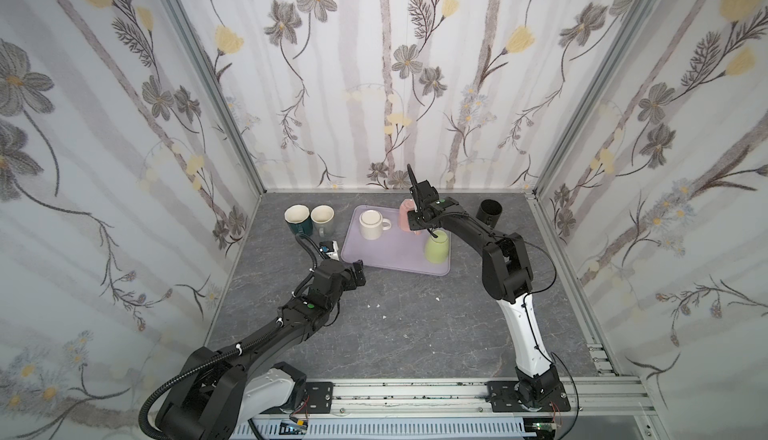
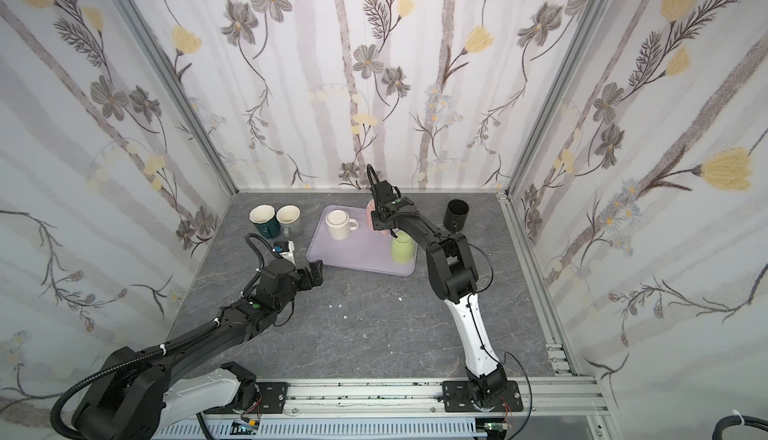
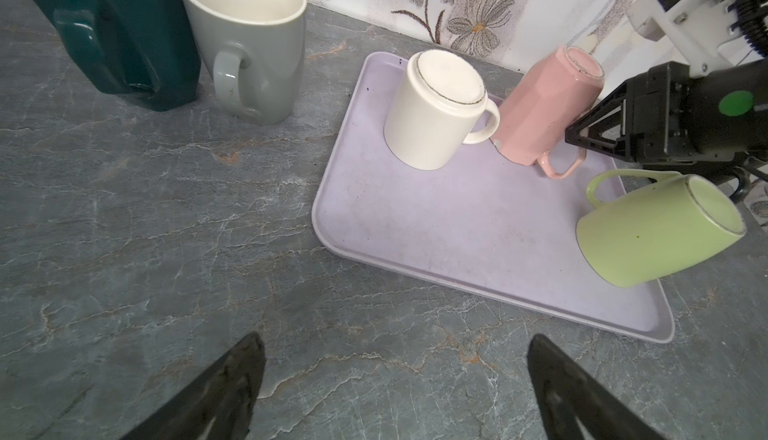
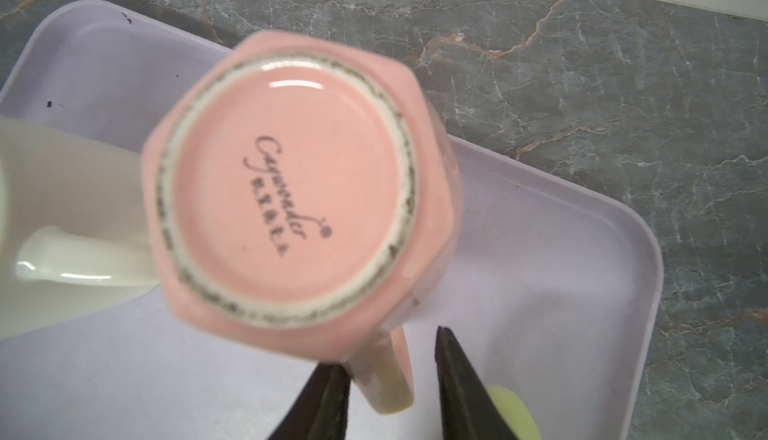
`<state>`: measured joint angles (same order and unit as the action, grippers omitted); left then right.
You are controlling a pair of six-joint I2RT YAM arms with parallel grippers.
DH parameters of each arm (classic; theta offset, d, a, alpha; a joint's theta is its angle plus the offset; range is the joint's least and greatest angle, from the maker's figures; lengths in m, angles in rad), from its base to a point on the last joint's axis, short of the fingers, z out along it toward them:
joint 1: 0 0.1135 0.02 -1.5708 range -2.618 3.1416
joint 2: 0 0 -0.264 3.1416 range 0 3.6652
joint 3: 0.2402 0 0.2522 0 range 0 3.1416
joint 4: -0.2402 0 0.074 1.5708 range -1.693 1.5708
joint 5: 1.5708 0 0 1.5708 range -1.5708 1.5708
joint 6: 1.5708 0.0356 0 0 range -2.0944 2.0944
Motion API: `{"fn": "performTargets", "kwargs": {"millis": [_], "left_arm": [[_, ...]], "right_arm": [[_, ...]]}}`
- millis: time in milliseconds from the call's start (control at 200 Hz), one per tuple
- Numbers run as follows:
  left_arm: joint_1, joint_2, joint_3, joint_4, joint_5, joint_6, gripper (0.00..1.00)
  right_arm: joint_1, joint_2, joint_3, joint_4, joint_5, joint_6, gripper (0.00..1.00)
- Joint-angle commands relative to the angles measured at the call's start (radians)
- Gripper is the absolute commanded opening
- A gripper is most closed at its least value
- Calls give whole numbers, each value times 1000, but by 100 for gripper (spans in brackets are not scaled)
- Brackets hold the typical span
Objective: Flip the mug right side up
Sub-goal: 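Lower the right gripper and close it on the pink mug's base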
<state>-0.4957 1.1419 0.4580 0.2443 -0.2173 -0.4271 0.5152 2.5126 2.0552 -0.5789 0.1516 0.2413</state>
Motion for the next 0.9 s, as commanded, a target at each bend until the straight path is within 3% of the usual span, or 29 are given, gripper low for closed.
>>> {"fn": "performTargets", "kwargs": {"millis": [0,190,894], "left_arm": [[3,5,5,32,-14,-18,100],[7,15,4,35,-7,-22,100],[11,24,10,32,6,-32,100]], "right_arm": [[0,7,11,7,-1,-15,30],[0,6,11,-1,-3,-18,22],[77,-70,-36,-92,14,31,19]]}}
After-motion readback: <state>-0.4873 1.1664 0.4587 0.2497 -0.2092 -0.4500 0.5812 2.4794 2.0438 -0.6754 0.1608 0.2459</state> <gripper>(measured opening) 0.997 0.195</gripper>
